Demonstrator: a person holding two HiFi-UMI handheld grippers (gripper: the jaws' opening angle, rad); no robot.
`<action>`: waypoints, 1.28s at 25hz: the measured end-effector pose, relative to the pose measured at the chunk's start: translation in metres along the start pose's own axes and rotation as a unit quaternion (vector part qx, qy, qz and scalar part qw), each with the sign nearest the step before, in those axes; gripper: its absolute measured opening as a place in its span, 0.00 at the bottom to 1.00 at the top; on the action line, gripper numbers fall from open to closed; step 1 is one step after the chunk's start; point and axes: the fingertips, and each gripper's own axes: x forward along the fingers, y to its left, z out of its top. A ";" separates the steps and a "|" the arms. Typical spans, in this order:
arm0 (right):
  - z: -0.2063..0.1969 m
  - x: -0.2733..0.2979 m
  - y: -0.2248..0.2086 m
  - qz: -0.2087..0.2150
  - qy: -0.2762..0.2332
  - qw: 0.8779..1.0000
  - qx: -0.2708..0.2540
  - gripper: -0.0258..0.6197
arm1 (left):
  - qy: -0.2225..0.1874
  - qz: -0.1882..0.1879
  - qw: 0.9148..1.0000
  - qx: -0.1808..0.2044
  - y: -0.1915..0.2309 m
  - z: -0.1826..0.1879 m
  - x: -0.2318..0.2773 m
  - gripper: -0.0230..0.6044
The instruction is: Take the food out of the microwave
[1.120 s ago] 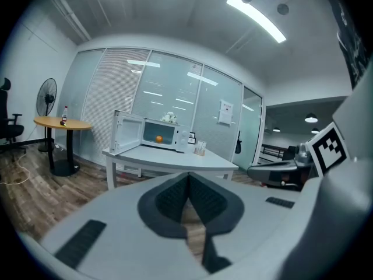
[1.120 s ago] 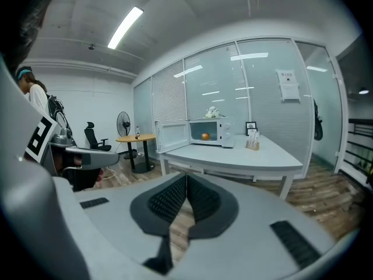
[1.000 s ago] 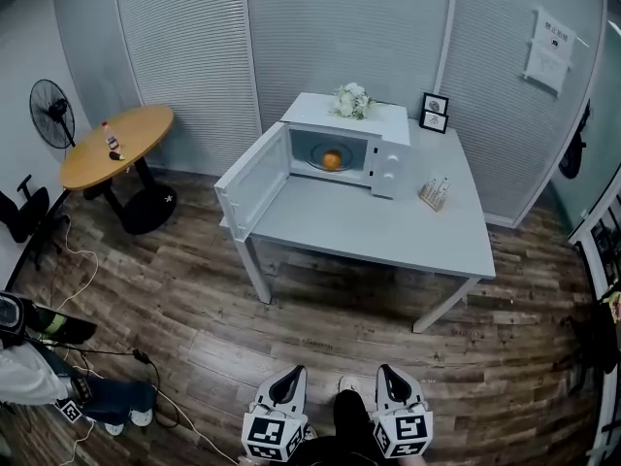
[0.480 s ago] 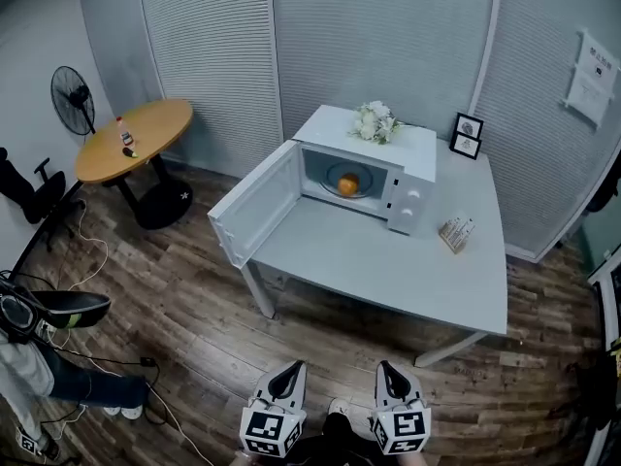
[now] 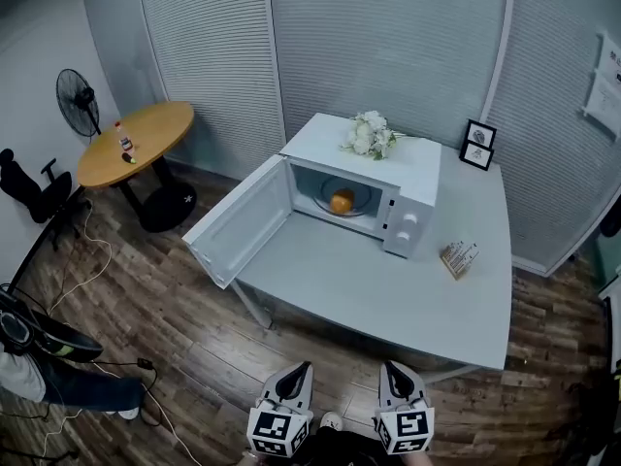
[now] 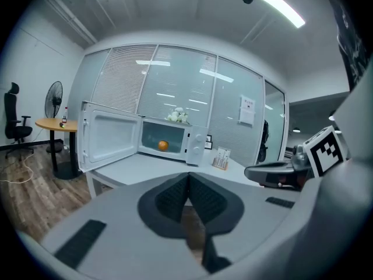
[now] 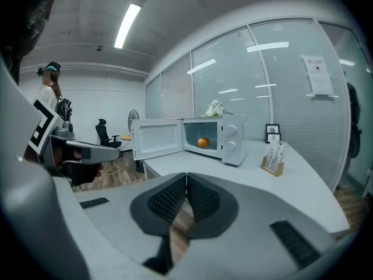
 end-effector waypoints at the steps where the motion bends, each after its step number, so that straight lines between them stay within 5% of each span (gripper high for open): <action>1: 0.001 0.004 -0.006 0.001 0.000 1.000 0.000 0.05 | 0.001 0.001 1.000 0.000 -0.002 0.000 0.006 0.05; 15: 0.003 0.030 -0.029 -0.005 0.007 1.000 0.009 0.05 | 0.020 -0.009 1.000 -0.002 0.000 -0.003 0.056 0.05; 32: 0.047 0.150 -0.059 -0.078 0.009 0.996 0.049 0.05 | 0.023 -0.076 0.996 0.033 0.092 0.060 0.191 0.05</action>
